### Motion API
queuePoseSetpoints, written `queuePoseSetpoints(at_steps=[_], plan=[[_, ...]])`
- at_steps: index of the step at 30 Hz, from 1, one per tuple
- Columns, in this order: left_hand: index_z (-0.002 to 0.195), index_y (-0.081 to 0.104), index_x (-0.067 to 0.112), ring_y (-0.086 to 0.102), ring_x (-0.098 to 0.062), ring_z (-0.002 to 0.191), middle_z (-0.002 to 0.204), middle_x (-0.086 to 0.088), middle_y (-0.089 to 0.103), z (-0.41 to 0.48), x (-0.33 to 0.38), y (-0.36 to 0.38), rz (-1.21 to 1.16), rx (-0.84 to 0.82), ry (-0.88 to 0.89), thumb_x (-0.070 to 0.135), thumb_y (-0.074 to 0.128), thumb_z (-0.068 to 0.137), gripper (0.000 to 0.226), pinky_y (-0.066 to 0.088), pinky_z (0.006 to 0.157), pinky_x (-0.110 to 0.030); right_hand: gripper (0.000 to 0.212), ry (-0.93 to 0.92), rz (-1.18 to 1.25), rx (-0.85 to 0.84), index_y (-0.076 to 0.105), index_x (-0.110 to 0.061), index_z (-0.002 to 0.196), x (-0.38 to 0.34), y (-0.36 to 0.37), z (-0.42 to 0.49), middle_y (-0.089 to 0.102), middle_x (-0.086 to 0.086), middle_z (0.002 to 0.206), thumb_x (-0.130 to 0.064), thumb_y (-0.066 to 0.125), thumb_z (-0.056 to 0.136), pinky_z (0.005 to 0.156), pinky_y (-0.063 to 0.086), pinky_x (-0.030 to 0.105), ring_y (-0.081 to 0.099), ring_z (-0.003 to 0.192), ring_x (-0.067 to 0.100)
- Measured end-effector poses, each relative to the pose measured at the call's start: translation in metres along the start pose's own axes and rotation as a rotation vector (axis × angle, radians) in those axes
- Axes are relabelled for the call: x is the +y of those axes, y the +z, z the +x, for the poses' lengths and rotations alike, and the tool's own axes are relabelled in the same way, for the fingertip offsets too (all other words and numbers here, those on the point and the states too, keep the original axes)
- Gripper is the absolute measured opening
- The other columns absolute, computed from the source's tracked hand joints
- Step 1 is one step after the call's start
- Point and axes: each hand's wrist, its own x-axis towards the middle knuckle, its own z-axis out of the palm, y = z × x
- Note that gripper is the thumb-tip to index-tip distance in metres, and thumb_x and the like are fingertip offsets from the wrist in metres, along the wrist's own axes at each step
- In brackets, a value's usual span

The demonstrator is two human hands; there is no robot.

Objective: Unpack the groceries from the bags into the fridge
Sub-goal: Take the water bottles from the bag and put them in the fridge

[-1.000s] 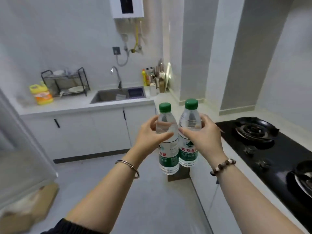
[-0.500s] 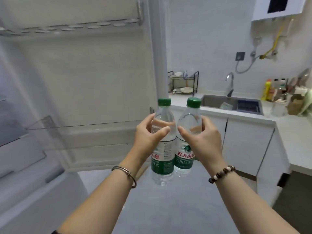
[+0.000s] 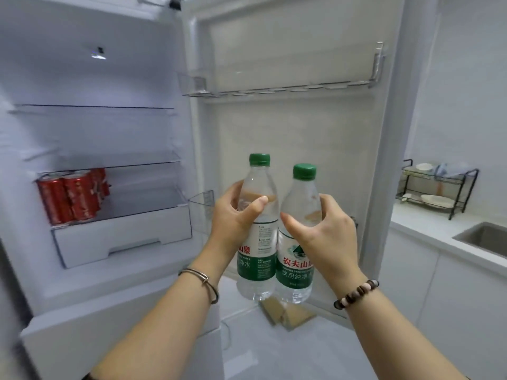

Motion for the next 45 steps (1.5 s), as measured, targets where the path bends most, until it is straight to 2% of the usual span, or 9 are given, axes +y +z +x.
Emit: queuePoseSetpoints(at_steps=[4,9,13,16,22,25,29,41,45], plan=[[0.106,0.063,0.03,0.069,-0.027,0.092,0.099,-0.011,0.072,0.006,0.002,-0.033,0.071,0.049,0.002,0.043,0.068,0.064,0.044,0.056,0.083,-0.046,0.034,-0.007,0.074,-0.056,0.055,-0.029,0.091,-0.011,0.029,0.005,0.062,-0.015,0.077,-0.047,0.073,0.069,0.058,0.042,0.013,0.059,0.072,-0.001],[0.107,0.063,0.014,0.069,-0.021,0.089,0.096,-0.009,0.072,0.025,0.001,-0.073,0.195,0.157,0.058,0.047,0.067,0.064,0.055,0.056,0.081,-0.045,0.038,-0.019,0.159,-0.111,0.057,-0.026,0.098,-0.03,0.072,0.019,0.062,-0.013,0.082,-0.046,0.073,0.07,0.055,0.042,0.011,0.06,0.074,0.0],[0.102,0.062,0.026,0.069,-0.012,0.083,0.093,-0.005,0.072,0.046,-0.002,-0.11,0.241,0.201,0.134,0.037,0.069,0.07,0.034,0.056,0.068,-0.023,0.045,-0.044,0.189,-0.092,0.058,-0.024,0.101,-0.047,0.121,0.037,0.064,-0.012,0.085,-0.052,0.072,0.069,0.061,0.053,0.028,0.062,0.075,0.006],[0.106,0.064,0.02,0.067,-0.006,0.084,0.093,0.002,0.072,0.07,-0.01,-0.148,0.304,0.247,0.186,0.047,0.066,0.067,0.047,0.051,0.067,-0.016,0.041,-0.064,0.205,-0.089,0.055,-0.028,0.098,-0.06,0.162,0.051,0.062,-0.015,0.081,-0.051,0.073,0.07,0.058,0.051,0.022,0.059,0.072,0.0],[0.111,0.058,0.021,0.064,-0.013,0.092,0.096,0.004,0.067,0.139,-0.028,-0.234,0.462,0.339,0.341,0.048,0.068,0.068,0.052,0.054,0.08,-0.039,0.04,-0.1,0.279,-0.008,0.056,-0.03,0.095,-0.092,0.263,0.087,0.064,-0.014,0.081,-0.052,0.073,0.066,0.06,0.053,0.024,0.061,0.072,-0.001],[0.109,0.056,0.025,0.062,-0.013,0.091,0.097,0.004,0.064,0.176,-0.027,-0.276,0.537,0.351,0.46,0.046,0.068,0.067,0.048,0.053,0.079,-0.033,0.037,-0.094,0.345,0.065,0.055,-0.031,0.091,-0.11,0.314,0.113,0.064,-0.013,0.08,-0.049,0.076,0.066,0.06,0.053,0.026,0.061,0.071,0.001],[0.108,0.055,0.026,0.06,-0.012,0.088,0.096,0.003,0.064,0.229,-0.025,-0.324,0.602,0.329,0.597,0.046,0.067,0.068,0.046,0.047,0.076,-0.02,0.037,-0.092,0.413,0.185,0.053,-0.03,0.091,-0.131,0.369,0.15,0.06,-0.018,0.076,-0.046,0.077,0.067,0.057,0.042,0.007,0.058,0.07,-0.005],[0.117,0.05,0.023,0.054,-0.014,0.091,0.102,0.005,0.058,0.304,-0.086,-0.405,0.788,0.41,0.696,0.046,0.068,0.071,0.054,0.048,0.078,-0.026,0.041,-0.155,0.535,0.379,0.049,-0.037,0.096,-0.13,0.472,0.215,0.06,-0.013,0.084,-0.054,0.07,0.065,0.07,0.053,0.031,0.061,0.077,0.01],[0.119,0.048,0.019,0.051,-0.012,0.092,0.104,-0.002,0.06,0.309,-0.096,-0.423,0.919,0.385,0.754,0.044,0.069,0.073,0.056,0.04,0.082,-0.016,0.04,-0.125,0.583,0.315,0.05,-0.043,0.096,-0.128,0.5,0.225,0.063,-0.008,0.093,-0.051,0.073,0.064,0.077,0.054,0.039,0.062,0.087,0.014]])
